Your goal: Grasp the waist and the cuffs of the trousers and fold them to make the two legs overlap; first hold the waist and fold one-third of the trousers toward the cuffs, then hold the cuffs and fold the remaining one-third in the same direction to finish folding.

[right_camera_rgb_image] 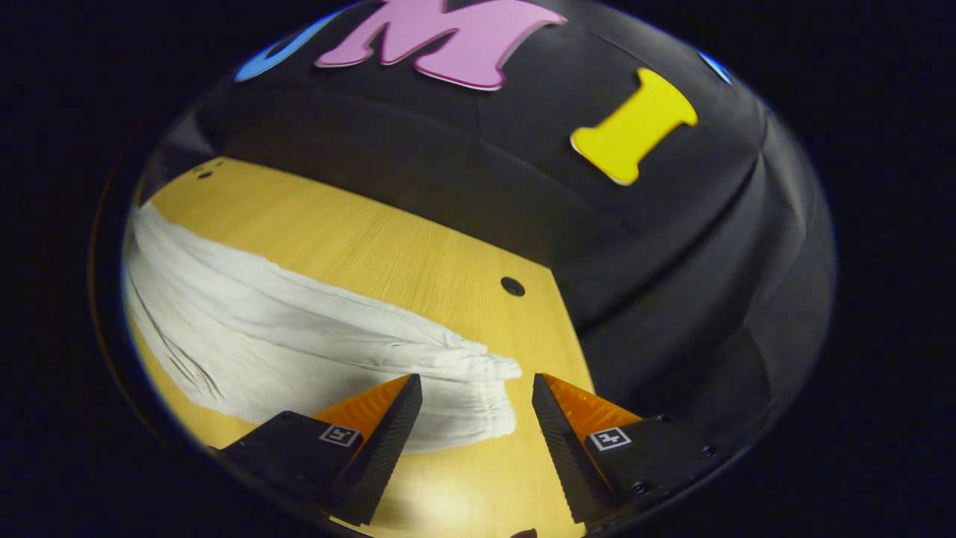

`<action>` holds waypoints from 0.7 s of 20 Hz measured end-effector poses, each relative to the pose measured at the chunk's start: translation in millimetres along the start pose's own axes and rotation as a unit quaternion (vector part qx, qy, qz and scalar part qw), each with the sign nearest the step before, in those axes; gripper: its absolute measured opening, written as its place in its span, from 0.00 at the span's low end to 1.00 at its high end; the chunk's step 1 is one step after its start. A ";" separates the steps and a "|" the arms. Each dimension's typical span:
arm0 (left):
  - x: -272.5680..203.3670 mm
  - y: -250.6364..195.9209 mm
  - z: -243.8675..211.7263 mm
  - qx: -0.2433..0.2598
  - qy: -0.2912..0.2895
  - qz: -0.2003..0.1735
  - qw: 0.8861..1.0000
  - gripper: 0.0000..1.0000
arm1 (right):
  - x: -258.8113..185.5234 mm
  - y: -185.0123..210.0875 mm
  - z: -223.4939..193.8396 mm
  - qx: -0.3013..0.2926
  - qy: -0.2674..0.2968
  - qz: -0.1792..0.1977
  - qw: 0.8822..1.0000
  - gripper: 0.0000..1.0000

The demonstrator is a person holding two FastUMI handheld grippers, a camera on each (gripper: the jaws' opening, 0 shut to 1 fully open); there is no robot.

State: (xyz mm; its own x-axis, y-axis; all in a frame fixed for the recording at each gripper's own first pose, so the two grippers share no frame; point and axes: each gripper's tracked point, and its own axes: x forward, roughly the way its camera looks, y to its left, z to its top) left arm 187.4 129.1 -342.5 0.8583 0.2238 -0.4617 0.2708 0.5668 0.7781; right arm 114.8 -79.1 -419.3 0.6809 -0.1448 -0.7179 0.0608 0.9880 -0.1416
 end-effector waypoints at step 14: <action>-35.6 17.4 -8.0 -0.196 0.009 -0.005 0.981 0.96 | 47.6 -3.7 -61.1 0.363 0.125 -0.010 0.923 0.92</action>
State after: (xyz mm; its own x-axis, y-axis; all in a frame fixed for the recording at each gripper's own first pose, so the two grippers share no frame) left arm 158.1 137.3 -315.9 0.8480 0.2282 -0.4783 0.0876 0.8297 0.5513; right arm 102.4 -92.9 -494.6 0.4899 -0.0822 -0.8679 0.6072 0.7465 0.2721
